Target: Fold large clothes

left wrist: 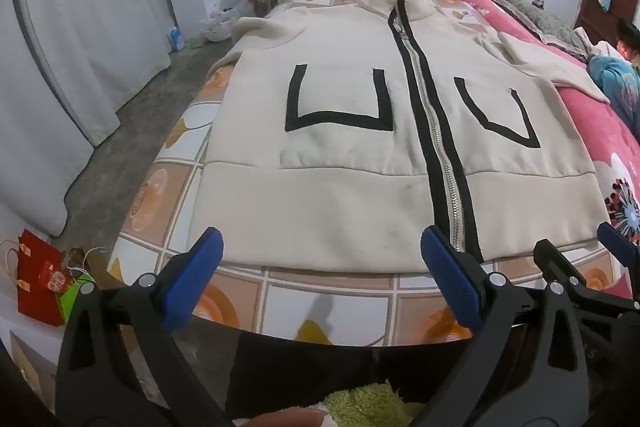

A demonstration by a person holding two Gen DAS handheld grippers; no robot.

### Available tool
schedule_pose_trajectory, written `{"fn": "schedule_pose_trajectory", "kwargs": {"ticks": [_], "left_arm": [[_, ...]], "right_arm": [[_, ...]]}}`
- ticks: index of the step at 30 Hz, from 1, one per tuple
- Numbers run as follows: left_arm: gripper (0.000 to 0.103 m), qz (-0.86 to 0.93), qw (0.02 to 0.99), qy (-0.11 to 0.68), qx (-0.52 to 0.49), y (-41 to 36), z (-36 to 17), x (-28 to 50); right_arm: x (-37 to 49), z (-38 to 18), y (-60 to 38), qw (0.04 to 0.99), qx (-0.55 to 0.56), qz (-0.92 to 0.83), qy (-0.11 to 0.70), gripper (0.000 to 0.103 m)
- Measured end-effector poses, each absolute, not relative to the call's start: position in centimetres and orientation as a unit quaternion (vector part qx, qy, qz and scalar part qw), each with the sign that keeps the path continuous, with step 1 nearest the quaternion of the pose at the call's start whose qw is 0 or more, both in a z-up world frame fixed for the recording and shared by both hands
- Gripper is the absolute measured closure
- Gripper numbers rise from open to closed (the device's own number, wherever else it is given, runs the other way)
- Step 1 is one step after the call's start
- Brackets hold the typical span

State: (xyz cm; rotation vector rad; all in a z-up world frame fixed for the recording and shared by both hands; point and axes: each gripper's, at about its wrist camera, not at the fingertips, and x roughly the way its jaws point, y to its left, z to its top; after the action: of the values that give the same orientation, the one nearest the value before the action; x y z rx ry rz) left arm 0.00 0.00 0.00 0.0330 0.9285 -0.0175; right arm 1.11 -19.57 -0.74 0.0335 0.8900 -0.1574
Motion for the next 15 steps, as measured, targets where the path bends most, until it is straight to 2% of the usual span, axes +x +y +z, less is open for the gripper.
{"fn": "schedule_pose_trajectory", "kwargs": {"ticks": [15], "left_arm": [[0.007, -0.012, 0.893, 0.449, 0.014, -0.60, 0.21, -0.26]], "right_arm": [[1.12, -0.79, -20.32, 0.899, 0.019, -0.083, 0.430, 0.005]]}}
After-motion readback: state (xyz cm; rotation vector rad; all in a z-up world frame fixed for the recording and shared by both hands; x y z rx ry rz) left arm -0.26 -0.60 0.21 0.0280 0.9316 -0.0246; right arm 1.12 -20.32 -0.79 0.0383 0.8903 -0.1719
